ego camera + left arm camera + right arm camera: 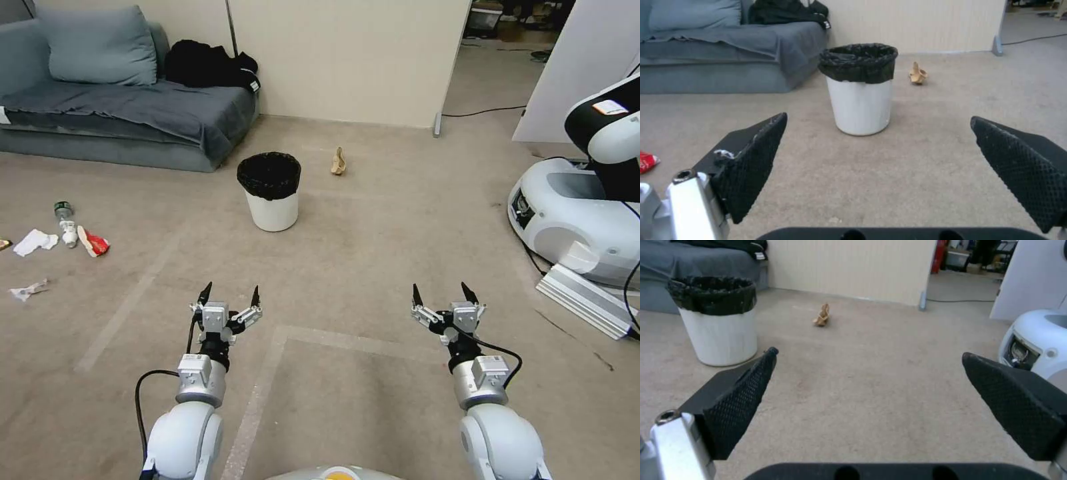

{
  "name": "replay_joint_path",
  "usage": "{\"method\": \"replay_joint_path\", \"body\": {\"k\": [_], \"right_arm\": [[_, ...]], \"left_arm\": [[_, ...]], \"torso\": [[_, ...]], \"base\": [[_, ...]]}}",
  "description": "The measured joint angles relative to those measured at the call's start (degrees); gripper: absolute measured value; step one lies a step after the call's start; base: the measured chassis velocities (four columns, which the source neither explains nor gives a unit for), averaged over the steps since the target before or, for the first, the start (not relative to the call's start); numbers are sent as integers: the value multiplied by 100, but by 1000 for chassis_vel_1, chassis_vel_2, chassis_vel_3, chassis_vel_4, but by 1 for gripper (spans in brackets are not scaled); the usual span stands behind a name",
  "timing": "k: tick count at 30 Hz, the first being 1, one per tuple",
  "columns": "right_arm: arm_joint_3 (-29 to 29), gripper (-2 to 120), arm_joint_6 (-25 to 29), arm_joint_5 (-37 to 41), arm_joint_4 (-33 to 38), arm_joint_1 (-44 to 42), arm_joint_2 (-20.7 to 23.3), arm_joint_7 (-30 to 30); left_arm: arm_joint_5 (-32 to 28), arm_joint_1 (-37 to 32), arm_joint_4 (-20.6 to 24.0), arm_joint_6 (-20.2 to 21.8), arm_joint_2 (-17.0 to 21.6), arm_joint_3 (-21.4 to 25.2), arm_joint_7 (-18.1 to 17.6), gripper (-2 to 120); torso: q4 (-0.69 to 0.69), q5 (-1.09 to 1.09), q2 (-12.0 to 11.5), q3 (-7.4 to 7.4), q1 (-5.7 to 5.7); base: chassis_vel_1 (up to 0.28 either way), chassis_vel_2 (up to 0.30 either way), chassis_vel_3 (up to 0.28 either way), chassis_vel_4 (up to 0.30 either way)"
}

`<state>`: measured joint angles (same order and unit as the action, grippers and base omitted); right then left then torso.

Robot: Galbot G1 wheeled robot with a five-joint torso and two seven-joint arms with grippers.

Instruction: Pick up the trash bin, then pick up the garbage from the floor and place it into the trash bin.

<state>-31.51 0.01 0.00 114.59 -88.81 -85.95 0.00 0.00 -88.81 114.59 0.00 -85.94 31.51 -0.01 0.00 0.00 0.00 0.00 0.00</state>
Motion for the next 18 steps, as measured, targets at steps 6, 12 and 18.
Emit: {"method": "replay_joint_path", "body": {"k": [6, 12, 18], "right_arm": [[0, 100, 0, 0, 0, 0, 0, 0], [0, 100, 0, 0, 0, 0, 0, 0], [-1, 100, -40, -32, 189, -115, -36, -17]], "left_arm": [[0, 0, 0, 0, 0, 0, 0, 100], [0, 0, 0, 0, 0, 0, 0, 100], [61, -73, 225, 212, -21, -129, -147, 100]], "torso": [[0, 0, 0, 0, 0], [0, 0, 0, 0, 0], [1, 1, 0, 0, 0]], "base": [[0, 0, 0, 0], [0, 0, 0, 0], [0, 0, 0, 0]]}}
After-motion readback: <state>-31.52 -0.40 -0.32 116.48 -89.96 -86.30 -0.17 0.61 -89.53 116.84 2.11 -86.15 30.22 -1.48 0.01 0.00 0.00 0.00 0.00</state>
